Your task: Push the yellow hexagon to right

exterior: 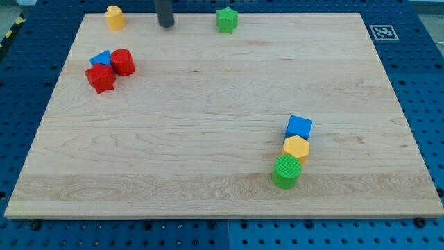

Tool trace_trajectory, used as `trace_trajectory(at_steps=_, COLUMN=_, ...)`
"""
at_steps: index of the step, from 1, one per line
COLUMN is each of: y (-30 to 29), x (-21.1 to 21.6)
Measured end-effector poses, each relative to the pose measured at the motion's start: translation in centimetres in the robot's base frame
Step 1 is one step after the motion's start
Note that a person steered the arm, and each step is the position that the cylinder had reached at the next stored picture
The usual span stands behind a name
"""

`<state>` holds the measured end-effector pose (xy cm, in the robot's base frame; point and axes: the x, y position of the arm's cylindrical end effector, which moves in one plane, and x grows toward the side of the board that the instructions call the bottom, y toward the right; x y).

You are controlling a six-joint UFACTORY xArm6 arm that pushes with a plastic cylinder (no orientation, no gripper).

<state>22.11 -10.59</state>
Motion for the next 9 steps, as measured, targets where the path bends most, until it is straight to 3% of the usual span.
trace_trajectory(at_steps=1, y=3.4, x=3.7)
trace_trajectory(at_steps=2, y=5.5, x=11.4)
trace_trajectory(at_steps=3, y=5.5, x=16.0)
trace_trajectory(at_steps=4, y=5.5, x=16.0)
trace_trajectory(at_steps=7, y=9.8, x=29.5)
trace_trajectory(at_steps=9, y=13.7, x=30.2)
